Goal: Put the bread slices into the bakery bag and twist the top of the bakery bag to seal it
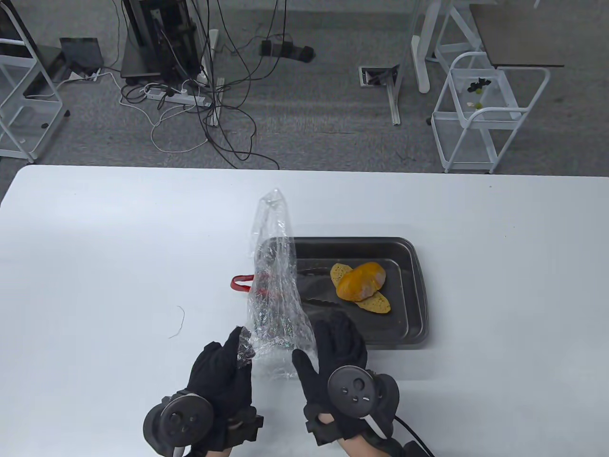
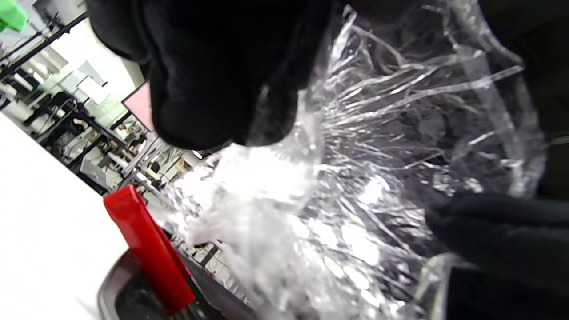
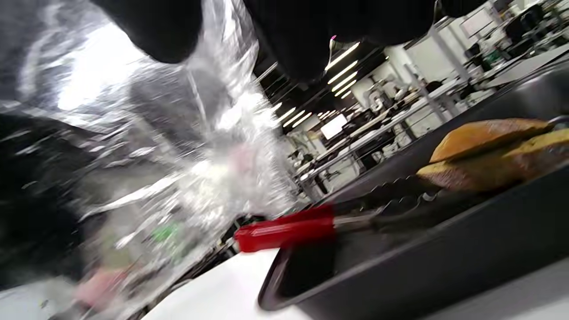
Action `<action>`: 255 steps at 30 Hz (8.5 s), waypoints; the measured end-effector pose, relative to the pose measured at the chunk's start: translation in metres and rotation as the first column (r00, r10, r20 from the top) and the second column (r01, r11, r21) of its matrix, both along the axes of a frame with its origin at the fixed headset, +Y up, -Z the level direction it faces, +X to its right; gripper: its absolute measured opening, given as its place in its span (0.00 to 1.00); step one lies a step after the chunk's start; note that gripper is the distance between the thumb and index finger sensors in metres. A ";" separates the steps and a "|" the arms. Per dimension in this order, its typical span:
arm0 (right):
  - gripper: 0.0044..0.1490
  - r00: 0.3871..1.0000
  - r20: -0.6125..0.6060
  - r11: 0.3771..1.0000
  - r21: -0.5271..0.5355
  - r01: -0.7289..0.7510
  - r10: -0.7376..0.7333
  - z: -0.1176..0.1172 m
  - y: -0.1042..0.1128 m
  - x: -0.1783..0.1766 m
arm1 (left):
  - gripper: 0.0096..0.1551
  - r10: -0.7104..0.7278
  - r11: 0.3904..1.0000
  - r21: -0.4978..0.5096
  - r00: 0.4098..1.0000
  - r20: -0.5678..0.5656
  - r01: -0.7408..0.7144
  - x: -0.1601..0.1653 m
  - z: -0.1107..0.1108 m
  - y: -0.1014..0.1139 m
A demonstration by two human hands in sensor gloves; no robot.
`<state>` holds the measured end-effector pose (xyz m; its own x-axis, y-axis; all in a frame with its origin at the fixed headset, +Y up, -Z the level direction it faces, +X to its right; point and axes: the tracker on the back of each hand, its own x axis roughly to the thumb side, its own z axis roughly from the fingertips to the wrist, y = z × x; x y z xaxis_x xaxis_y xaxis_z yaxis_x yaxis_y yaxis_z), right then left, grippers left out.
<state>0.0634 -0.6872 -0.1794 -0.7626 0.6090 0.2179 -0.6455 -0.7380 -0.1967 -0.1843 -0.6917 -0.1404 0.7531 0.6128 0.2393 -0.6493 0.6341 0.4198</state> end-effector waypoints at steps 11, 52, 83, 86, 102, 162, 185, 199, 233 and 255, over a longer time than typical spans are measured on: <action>0.28 0.972 0.119 0.912 0.339 -0.230 0.201 0.007 0.000 0.034 | 0.27 -0.173 0.977 -0.140 0.979 -0.104 0.158 0.002 -0.013 -0.009; 0.27 0.884 -0.034 0.829 0.366 -0.423 0.466 0.029 0.029 0.041 | 0.26 -0.054 0.929 -0.355 0.988 0.146 0.103 0.031 -0.012 -0.019; 0.26 0.515 0.513 0.665 -0.155 -0.731 0.687 -0.043 0.087 0.160 | 0.47 -0.377 0.907 -0.031 0.845 0.380 0.419 0.064 0.001 -0.015; 0.26 0.584 0.506 0.722 -0.123 -0.681 0.635 -0.051 0.063 0.164 | 0.47 -0.403 0.889 -0.053 0.831 0.383 0.455 0.065 -0.002 -0.020; 0.26 0.831 0.453 0.943 -0.085 -0.320 0.323 -0.071 0.049 0.230 | 0.52 -0.685 0.552 -0.367 0.659 0.311 0.748 0.067 -0.075 -0.047; 0.27 0.904 0.410 0.992 -0.057 -0.112 0.125 -0.075 0.043 0.252 | 0.54 -0.723 0.411 -0.454 0.586 0.366 0.791 0.157 -0.135 0.026; 0.27 0.916 0.397 0.998 -0.049 -0.043 0.059 -0.074 0.042 0.258 | 0.54 -0.794 0.331 -0.505 0.525 0.308 0.797 0.188 -0.142 0.004; 0.27 0.911 0.410 0.999 -0.039 -0.021 0.035 -0.072 0.043 0.262 | 0.48 -0.794 0.431 -0.430 0.560 0.236 0.793 0.179 -0.139 -0.002; 0.26 0.837 0.492 0.965 -0.029 -0.261 0.241 -0.078 0.034 0.238 | 0.45 -0.833 0.547 -0.144 0.554 0.012 0.825 0.048 -0.035 0.006; 0.26 0.821 0.427 0.904 0.019 -0.427 0.379 -0.074 0.044 0.185 | 0.46 -0.769 0.639 0.064 0.637 0.060 0.766 0.127 -0.010 0.032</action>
<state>0.2485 -0.6434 -0.2531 -0.9688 0.2183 -0.1170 -0.1401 -0.8726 -0.4680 -0.0573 -0.6597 -0.1502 0.9280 -0.1858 0.3229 0.0356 0.9071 0.4194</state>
